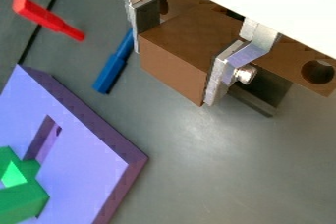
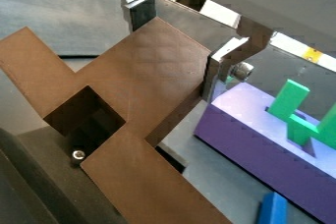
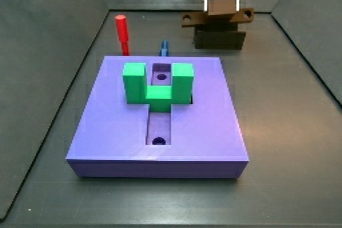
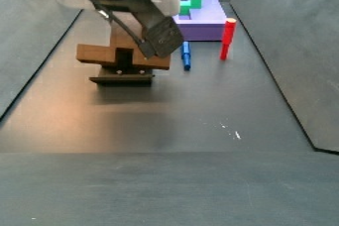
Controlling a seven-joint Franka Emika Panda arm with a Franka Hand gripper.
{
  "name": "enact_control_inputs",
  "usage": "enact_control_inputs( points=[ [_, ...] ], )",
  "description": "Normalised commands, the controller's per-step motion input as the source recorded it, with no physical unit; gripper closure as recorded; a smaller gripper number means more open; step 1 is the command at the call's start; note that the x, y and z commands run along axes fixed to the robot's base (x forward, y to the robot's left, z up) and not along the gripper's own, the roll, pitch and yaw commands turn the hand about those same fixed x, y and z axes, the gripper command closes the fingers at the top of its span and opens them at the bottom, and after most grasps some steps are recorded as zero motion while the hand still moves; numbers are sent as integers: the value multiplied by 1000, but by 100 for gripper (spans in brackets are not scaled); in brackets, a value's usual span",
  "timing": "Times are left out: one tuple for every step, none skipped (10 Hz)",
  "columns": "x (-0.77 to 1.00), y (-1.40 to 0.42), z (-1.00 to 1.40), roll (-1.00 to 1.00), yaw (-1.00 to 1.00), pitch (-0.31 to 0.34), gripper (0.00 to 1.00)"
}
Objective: Pick up the brown object. Move up. Place the brown object on the fixture. Regrasp the brown object. Move to above the board. Insert the brown object.
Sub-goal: Place the brown object on the fixture.
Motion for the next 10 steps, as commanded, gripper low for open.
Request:
enact_control_inputs(
  points=[
    [91, 0, -100, -29, 0, 57, 100],
    [80, 0, -89, -11, 0, 0, 100],
    [226, 0, -169, 0, 0, 51, 100],
    [240, 34, -314, -143, -6, 77, 100],
    [29, 71, -411, -389, -43, 0, 100],
    [57, 89, -303, -417, -29, 60, 100],
    [111, 71, -194, -371, 0, 51, 100],
    [129, 154, -171, -274, -14, 166, 100],
    [154, 223, -129, -114, 0, 209, 100],
    [17, 51, -97, 0, 0, 151, 100]
  ],
)
